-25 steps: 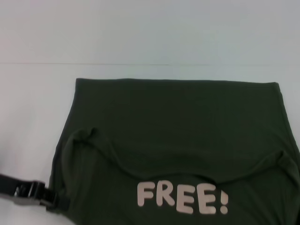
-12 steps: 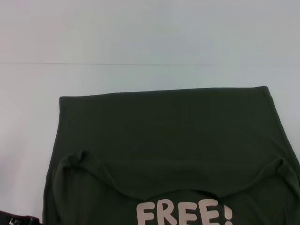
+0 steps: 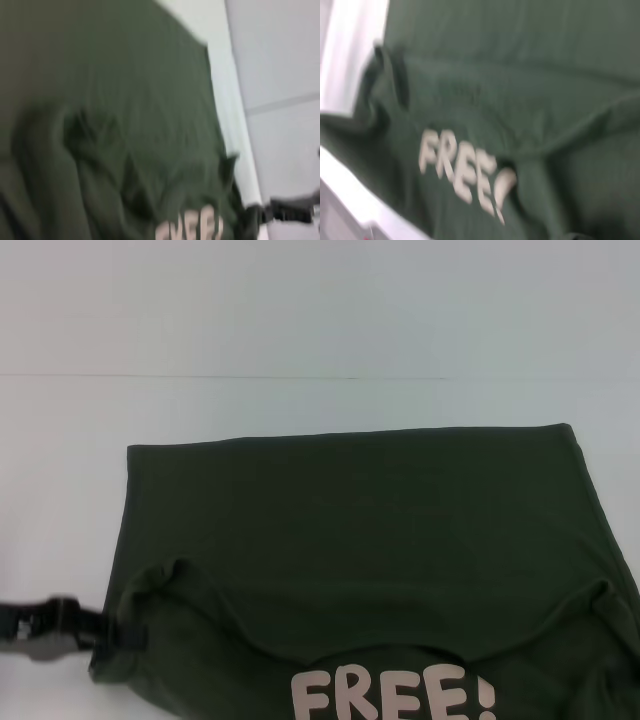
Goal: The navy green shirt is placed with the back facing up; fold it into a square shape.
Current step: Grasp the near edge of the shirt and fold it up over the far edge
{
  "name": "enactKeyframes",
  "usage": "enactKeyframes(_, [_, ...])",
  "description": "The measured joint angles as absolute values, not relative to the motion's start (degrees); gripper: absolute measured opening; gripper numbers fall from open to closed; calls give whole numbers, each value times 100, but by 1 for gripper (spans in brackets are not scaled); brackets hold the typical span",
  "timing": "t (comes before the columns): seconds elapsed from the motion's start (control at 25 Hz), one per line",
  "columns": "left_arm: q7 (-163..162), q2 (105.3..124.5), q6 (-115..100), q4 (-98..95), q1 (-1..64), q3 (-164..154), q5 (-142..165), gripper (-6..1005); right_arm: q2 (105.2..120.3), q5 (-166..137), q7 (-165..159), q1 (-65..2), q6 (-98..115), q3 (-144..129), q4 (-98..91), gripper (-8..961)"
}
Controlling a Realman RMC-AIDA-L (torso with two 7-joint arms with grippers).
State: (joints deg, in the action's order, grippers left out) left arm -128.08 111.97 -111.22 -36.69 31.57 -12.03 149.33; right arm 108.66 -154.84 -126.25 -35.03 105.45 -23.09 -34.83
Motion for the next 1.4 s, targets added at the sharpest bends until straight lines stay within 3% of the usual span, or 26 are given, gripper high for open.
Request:
enactKeyframes(0.28, [-13073,11081,-10361,-3433,3299,-655,14301,9,10709,-14829,-13060,-3468,9947,-1602,-3300,30])
enactKeyframes(0.4, [-13141,11078,-9929,-3383,3303,-642,13964,9,10608,-14433,-13111,-3467,9524,-1599,-3021,30])
enactKeyframes(0.56, [-13154,11139,-9231,-3318,3329,-699,13660,10,10598,-14124,-13118,-3504,8900,-1610,-2866,30])
enactKeyframes(0.72, [-12990,11207,-8650,-3098,3443,-729,13621,11,10706,-13753,-13072,-3551,8313,-1636,-2804,31])
enactKeyframes(0.88, [-12732,11432,-7966,-3045,3566,-735,13563,10,10874,-13334,-12957,-3580,7660,-1645,-2794,31])
enactKeyframes(1.16, [-12345,11648,-7222,-3017,3609,-771,13132,9,11148,-13056,-12549,-3701,6810,-1648,-2758,31])
enactKeyframes(1.4, [-12070,11792,-6838,-3009,3779,-766,13000,10,11246,-12760,-12283,-3838,6578,-1644,-2757,31])
